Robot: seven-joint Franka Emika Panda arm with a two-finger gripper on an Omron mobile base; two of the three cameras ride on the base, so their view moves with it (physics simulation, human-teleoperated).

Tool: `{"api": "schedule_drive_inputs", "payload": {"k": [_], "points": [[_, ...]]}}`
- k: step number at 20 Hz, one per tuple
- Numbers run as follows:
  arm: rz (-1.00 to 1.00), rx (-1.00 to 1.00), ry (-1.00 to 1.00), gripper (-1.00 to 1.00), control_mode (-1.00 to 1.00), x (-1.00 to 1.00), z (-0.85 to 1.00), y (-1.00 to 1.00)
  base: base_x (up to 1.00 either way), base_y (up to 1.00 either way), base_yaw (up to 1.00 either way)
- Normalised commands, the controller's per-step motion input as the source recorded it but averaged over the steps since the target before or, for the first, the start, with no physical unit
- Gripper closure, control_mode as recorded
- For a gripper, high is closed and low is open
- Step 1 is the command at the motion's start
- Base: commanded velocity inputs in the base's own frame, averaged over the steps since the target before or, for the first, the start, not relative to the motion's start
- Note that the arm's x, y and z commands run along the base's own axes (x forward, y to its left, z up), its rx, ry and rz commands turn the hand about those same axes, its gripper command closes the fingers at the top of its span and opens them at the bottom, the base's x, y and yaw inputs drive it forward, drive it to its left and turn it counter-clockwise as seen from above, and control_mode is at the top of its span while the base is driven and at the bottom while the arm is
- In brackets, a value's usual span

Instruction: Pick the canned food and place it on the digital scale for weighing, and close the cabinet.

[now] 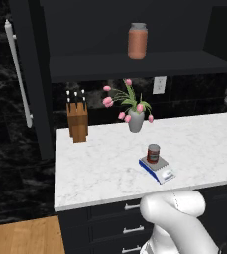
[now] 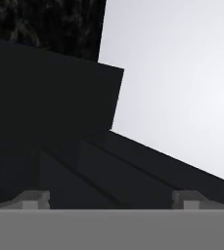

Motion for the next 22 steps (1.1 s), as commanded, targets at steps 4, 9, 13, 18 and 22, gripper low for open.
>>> {"api": "schedule_drive_inputs", "payload": {"k": [4, 9, 13, 18, 22], "points": [[-0.09, 0.13, -0.09, -1.00, -1.00, -0.26, 0.06, -0.68, 0.00, 0.00, 0.00], [-0.10, 0.13, 0.01, -1.00, -1.00, -0.21, 0.10, -0.73, 0.00, 0.00, 0.00], [-0.10, 0.10, 0.19, -1.00, -1.00, 0.00, 0.06, -0.75, 0.00, 0.00, 0.00], [-0.09, 0.03, 0.29, -1.00, -1.00, 0.00, -0.02, -0.53, 0.00, 0.00, 0.00], [-0.04, 0.00, 0.23, -1.00, -1.00, 0.03, -0.20, -0.36, 0.00, 0.00, 0.00]]}}
